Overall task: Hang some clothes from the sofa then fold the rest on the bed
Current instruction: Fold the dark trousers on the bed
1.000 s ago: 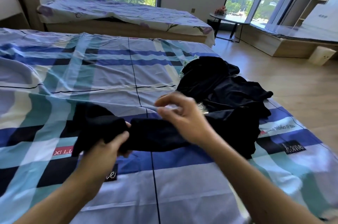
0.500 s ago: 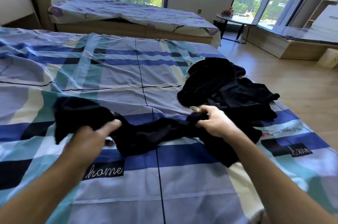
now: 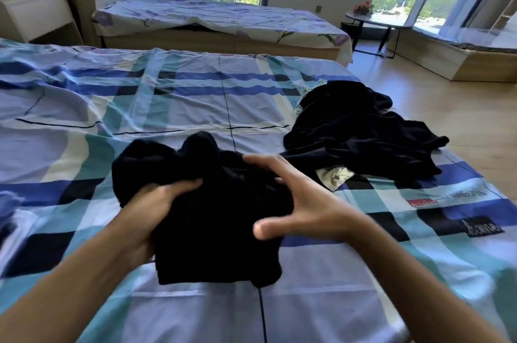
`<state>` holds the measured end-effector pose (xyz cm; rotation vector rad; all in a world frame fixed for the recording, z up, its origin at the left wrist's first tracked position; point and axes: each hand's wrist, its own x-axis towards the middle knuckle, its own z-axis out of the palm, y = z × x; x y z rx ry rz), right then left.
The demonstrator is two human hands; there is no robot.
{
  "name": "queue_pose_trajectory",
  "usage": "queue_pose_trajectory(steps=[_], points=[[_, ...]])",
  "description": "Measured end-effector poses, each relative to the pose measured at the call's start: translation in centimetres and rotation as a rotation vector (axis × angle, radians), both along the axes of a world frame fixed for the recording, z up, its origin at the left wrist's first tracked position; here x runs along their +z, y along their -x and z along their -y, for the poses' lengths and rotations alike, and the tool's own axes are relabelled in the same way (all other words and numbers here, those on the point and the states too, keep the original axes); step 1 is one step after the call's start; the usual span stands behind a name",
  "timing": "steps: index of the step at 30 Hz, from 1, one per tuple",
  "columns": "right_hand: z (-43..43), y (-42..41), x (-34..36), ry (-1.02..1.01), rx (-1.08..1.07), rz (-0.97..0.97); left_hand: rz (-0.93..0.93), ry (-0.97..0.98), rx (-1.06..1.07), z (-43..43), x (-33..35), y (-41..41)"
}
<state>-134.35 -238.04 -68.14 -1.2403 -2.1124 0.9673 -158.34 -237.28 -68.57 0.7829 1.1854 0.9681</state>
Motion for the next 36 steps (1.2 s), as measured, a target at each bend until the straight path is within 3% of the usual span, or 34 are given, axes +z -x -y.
queue_pose_trajectory(steps=[2, 5, 8, 12, 14, 16, 17, 19, 22, 23, 25, 27, 30, 33, 36], points=[[0.2, 0.1, -0.8, 0.069, 0.1, 0.2, 0.243, 0.056, -0.034, -0.1, 1.0, 0.8], [0.2, 1.8, -3.7, 0.025, 0.084, 0.443, 0.35, 0.116, -0.098, -0.7, 0.7, 1.8], [-1.1, 3.4, -6.2, -0.109, -0.058, 0.623, 0.258, 0.18, 0.058, -2.1, -0.9, 2.9], [-3.6, 3.0, -8.1, -0.146, -0.241, 0.614, 0.033, -0.056, 0.287, -3.8, -2.4, 4.6], [-4.4, 2.4, -8.3, -0.074, -0.276, 0.426, -0.309, -0.179, 0.268, -3.7, -3.1, 4.9], [-4.8, 2.2, -7.3, 0.055, -0.311, 0.061, -0.796, -0.45, 0.15, -2.6, -3.0, 4.4], [-4.6, 2.2, -6.3, 0.127, -0.335, -0.14, -0.923, -0.631, 0.064, -1.9, -2.6, 3.9], [-4.0, 2.6, -4.1, 0.303, -0.373, -0.519, -0.937, -0.907, -0.181, -0.5, -1.8, 2.6], [-2.1, 3.5, -1.9, 0.481, -0.36, -0.856, -0.861, -1.068, -0.518, 1.4, -1.9, 0.0], [-1.6, 3.6, -1.6, 0.512, -0.348, -0.917, -0.877, -1.092, -0.533, 1.7, -2.3, -0.6], [-0.8, 3.6, -1.2, 0.56, -0.303, -0.968, -0.866, -1.121, -0.372, 1.1, -3.2, -1.1], [-0.3, 3.3, -1.1, 0.548, -0.19, -0.895, -0.83, -1.069, -0.134, 0.1, -3.4, -0.6], [0.1, 3.2, -1.8, 0.379, -0.088, -0.488, -0.76, -0.923, 0.019, -0.2, -2.9, 0.1], [0.3, 4.1, -2.6, 0.158, -0.128, -0.174, -0.662, -0.791, -0.012, 0.3, -2.5, 0.1], [-0.3, 4.1, -3.3, -0.036, -0.307, -0.096, -0.62, -0.595, -0.145, 0.3, -2.0, 0.6]])
